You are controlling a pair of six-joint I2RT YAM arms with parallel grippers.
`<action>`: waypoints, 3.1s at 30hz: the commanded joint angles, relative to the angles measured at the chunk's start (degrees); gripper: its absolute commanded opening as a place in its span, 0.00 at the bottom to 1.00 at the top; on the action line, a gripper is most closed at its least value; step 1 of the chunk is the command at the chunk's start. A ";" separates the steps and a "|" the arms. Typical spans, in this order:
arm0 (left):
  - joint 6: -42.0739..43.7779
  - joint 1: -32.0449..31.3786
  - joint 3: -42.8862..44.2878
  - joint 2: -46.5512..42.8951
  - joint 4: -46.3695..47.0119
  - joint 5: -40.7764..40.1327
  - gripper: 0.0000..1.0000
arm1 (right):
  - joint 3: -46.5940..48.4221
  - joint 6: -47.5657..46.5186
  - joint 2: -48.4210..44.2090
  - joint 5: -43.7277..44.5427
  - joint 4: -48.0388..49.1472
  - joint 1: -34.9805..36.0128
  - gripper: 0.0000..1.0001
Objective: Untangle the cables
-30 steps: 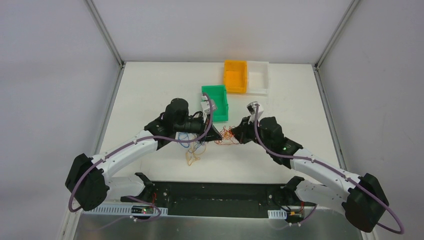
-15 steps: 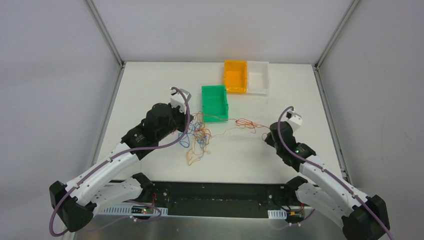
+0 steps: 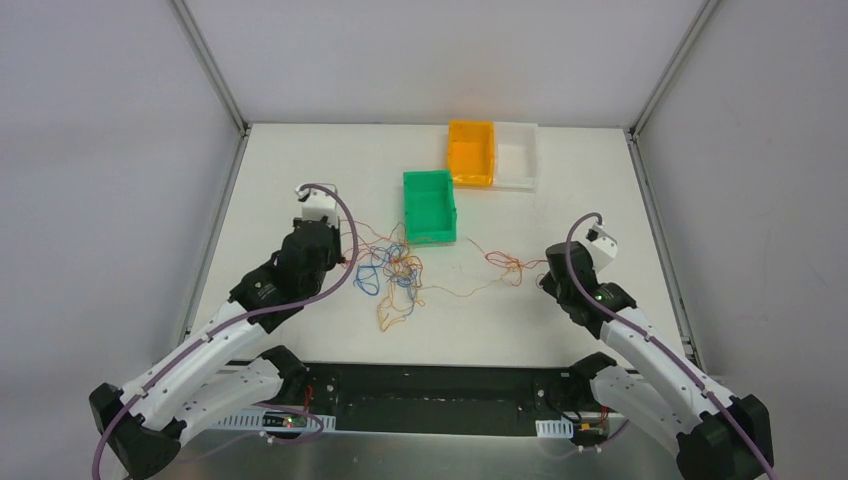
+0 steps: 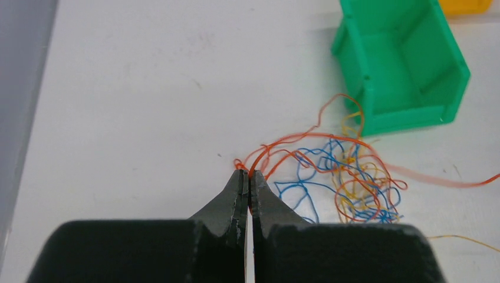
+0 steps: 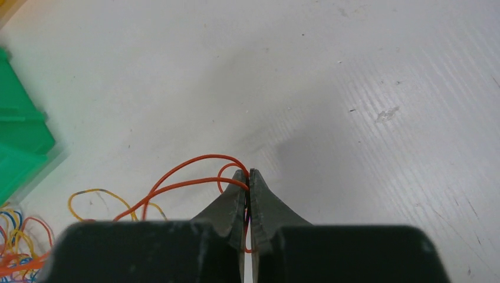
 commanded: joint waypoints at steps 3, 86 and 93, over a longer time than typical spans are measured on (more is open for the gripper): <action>-1.33 1.80 -2.02 -5.69 -0.59 -14.04 0.00 | 3.02 4.97 -0.15 1.82 -4.36 -3.02 0.00; -4.00 -2.57 -19.07 -1.79 15.64 5.66 0.00 | 33.96 -4.08 7.15 -4.49 -11.48 -13.65 0.00; -4.19 -2.53 -19.78 -3.98 15.54 7.83 0.00 | 41.02 -3.65 18.74 -7.95 -5.31 -13.66 0.00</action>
